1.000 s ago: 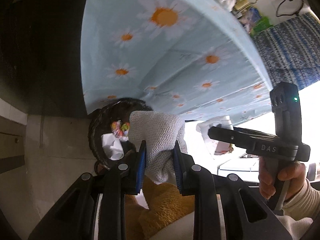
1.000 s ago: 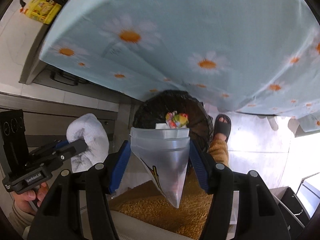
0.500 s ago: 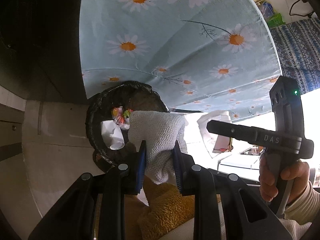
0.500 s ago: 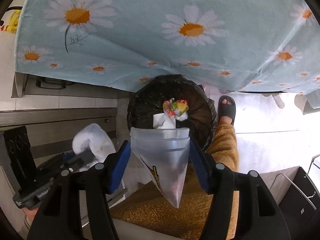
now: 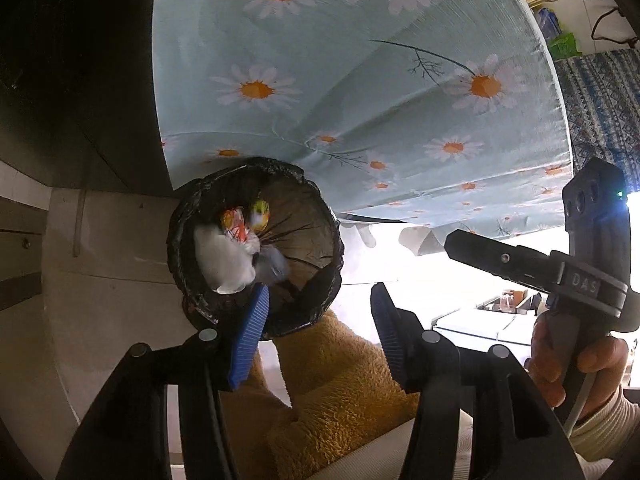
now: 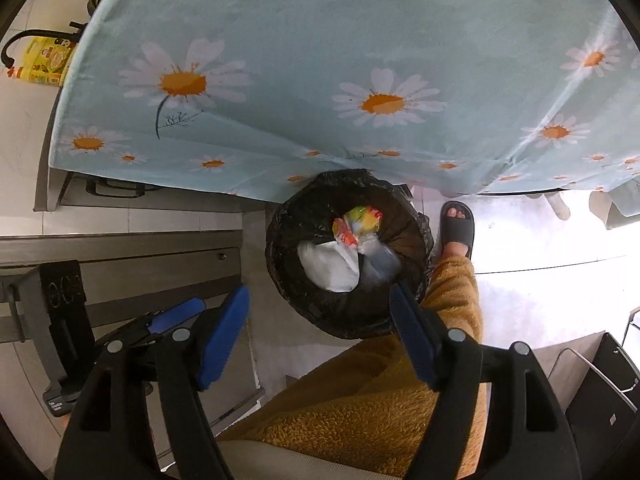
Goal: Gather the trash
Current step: 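Open the left tool and the right tool to drop towel and bag into the bin, then move both tools back to the trash on the tablecloth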
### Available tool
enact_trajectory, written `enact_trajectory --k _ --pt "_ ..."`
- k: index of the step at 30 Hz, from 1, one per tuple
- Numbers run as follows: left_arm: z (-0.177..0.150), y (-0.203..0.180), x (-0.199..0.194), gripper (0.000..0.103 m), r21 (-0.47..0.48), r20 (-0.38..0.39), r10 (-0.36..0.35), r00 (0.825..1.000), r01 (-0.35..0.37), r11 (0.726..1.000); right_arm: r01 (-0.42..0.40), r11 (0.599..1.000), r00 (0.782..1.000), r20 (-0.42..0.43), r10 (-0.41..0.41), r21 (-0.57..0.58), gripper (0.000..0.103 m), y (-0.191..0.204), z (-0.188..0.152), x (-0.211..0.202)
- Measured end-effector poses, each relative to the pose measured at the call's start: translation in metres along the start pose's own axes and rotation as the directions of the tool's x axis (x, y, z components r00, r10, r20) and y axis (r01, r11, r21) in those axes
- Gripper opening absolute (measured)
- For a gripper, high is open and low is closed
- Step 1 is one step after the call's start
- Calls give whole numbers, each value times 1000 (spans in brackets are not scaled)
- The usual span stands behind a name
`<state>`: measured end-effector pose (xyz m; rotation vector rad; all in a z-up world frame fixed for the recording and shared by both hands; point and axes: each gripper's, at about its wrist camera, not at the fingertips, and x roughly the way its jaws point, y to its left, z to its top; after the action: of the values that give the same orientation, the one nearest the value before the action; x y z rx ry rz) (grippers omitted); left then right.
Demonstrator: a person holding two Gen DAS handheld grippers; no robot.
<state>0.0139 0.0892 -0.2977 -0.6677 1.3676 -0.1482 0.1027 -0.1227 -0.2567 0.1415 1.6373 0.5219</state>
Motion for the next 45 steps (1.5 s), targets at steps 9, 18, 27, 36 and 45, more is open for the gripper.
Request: enact_trajectory --k 9,18,27,36,45 --pt "0 -4 -8 51 18 10 -1 1000 1 1000 -44 997 999 1 44 64 73 -11 -5 -6" --pt "4 -22 -43 51 85 89 -16 996 8 996 -60 994 997 45 56 86 73 -11 -6 -24" --pt "16 -44 -90 51 141 179 -28 983 3 990 -32 999 990 139 30 17 73 7 -3 -73" --pt "35 -80 -135 51 240 277 -80 958 11 971 19 998 960 281 0 -65 73 31 5 -132" --pt "53 -96 -167 64 263 373 -112 921 11 965 108 985 909 415 -44 -131 74 39 39 -194"
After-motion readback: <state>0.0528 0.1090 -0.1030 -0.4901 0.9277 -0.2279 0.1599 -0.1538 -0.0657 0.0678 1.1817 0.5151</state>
